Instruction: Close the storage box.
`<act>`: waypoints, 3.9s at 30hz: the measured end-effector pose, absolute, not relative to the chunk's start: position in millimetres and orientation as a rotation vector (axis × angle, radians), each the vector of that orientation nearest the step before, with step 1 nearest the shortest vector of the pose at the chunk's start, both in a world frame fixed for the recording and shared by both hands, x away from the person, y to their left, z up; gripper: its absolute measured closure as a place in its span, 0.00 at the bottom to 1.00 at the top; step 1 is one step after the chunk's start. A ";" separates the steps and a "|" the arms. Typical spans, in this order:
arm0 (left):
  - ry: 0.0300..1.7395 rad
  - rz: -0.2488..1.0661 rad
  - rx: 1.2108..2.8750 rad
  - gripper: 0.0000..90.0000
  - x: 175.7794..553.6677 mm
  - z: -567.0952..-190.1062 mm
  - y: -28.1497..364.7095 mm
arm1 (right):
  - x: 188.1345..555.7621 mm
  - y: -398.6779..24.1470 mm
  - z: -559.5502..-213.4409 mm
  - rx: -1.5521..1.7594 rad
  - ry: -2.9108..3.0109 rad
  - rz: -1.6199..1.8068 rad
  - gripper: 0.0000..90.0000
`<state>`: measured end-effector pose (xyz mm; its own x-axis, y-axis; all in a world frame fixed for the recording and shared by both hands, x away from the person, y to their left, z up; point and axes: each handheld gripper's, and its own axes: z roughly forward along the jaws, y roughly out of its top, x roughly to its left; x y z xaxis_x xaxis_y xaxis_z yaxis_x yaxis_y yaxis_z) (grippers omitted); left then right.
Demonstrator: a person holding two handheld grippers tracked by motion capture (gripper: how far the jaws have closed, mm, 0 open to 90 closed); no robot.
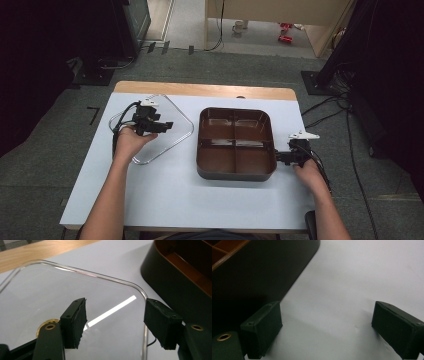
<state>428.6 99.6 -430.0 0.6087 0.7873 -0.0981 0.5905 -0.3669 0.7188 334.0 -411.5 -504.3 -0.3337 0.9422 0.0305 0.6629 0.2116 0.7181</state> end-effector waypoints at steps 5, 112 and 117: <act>1.119 0.354 2.078 0.39 436.2 -435.8 107.7 | 334.0 -411.5 -504.3 1.488 2.077 0.906 0.10; 0.743 0.253 2.196 0.66 401.3 -382.8 9.3 | 334.0 -411.7 -504.4 1.484 2.079 0.907 0.10; 0.707 0.227 2.207 0.66 401.2 -387.4 -9.7 | 333.9 -411.5 -504.3 1.488 2.078 0.906 0.10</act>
